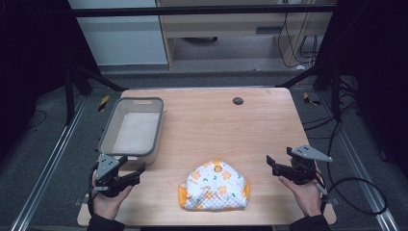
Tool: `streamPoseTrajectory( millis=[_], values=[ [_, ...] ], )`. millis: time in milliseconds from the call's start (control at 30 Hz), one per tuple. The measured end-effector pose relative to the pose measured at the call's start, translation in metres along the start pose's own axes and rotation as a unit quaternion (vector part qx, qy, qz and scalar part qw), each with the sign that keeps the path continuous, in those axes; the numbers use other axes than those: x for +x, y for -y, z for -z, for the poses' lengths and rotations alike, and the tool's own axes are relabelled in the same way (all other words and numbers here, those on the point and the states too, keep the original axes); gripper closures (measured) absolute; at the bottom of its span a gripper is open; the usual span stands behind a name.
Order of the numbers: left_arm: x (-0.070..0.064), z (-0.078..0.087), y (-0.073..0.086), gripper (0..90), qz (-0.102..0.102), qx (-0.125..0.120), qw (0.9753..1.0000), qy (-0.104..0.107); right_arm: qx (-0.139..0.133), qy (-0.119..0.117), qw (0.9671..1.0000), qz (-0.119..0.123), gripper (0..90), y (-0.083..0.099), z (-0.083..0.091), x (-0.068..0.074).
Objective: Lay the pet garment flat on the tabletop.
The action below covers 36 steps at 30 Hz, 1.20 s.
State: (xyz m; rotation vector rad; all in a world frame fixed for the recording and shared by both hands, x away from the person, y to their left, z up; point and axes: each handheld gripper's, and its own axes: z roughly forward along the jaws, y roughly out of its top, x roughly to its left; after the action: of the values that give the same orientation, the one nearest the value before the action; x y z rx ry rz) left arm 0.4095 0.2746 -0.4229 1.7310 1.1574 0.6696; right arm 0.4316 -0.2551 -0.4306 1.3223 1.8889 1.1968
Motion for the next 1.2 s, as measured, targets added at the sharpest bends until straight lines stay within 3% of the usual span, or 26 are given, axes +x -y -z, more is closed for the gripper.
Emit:
streamPoseTrajectory(
  millis=[267,467,633,667,1000,1200],
  values=[
    [-0.015,-0.014,-0.023,26.1,0.002,-0.006,0.9996,0.028,-0.008,-0.014,0.9998,0.011,16.5,-0.023,-0.002,0.009],
    [-0.028,-0.025,-0.03,27.2,0.0,-0.002,0.999,0.045,-0.012,-0.035,0.9992,0.014,16.7,-0.032,-0.008,0.02],
    [-0.042,-0.037,-0.03,27.8,-0.009,0.012,0.998,0.061,-0.012,-0.056,0.9982,0.018,18.0,-0.029,-0.015,0.03],
    [-0.047,-0.041,-0.028,28.1,-0.015,0.02,0.9977,0.063,0.005,-0.062,0.9975,0.032,18.7,-0.026,-0.019,0.034],
    [-0.061,-0.054,-0.021,29.2,-0.026,0.047,0.9954,0.08,0.033,-0.09,0.9944,0.044,24.4,-0.018,-0.031,0.047],
    [-0.073,-0.061,-0.019,30.7,-0.036,0.061,0.9929,0.096,0.058,-0.114,0.9902,0.057,29.6,-0.012,-0.04,0.06]
  ],
)
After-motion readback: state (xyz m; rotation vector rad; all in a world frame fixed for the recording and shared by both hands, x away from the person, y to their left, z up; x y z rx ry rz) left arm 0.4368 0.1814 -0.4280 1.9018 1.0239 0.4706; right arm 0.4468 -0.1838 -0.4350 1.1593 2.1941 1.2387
